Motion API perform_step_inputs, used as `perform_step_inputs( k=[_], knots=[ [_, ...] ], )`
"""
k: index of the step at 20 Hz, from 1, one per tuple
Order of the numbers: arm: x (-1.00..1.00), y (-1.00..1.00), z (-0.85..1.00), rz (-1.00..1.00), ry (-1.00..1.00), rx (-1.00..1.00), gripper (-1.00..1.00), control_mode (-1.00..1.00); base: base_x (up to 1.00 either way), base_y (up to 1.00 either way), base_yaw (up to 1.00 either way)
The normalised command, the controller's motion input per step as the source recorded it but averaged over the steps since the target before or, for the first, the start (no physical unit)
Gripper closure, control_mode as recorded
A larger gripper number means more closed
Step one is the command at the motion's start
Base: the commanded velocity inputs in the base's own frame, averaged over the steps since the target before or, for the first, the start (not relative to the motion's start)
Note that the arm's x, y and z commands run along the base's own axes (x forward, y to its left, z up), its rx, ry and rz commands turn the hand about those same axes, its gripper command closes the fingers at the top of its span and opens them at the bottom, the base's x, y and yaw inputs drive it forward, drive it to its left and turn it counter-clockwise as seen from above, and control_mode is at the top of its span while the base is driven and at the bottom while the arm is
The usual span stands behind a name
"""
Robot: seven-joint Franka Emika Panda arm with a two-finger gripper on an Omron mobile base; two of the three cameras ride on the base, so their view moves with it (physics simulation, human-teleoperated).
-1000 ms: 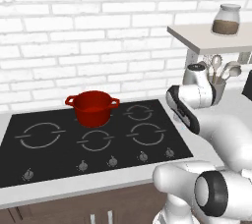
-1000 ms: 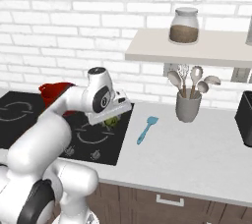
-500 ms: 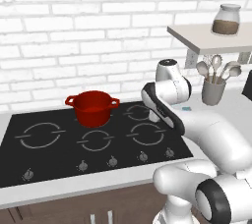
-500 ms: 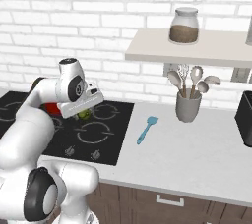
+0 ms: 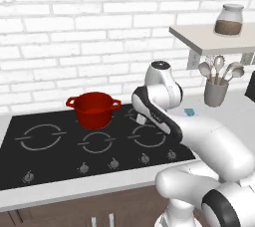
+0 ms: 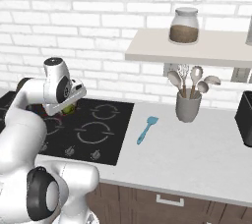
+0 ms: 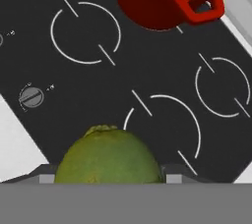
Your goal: Put the lime and lime in the pot. Retrieve the spatula and lightly stir the vegetables in the pot.
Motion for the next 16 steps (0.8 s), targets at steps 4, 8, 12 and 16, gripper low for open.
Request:
perform_step_inputs(
  k=[4, 8, 12, 16],
  knots=[
    [0.29, 0.77, 0.35, 0.12, -0.09, 0.01, 1.00, -1.00, 0.00, 0.00, 0.00],
    [0.35, 0.69, 0.46, 0.02, -0.03, 0.00, 1.00, -1.00, 0.00, 0.00, 0.00],
    [0.46, 0.54, 0.21, 0.00, -0.03, 0.00, 1.00, -1.00, 0.00, 0.00, 0.00],
    [0.52, 0.45, 0.00, 0.00, 0.00, 0.00, 1.00, -1.00, 0.00, 0.00, 0.00]
  ],
)
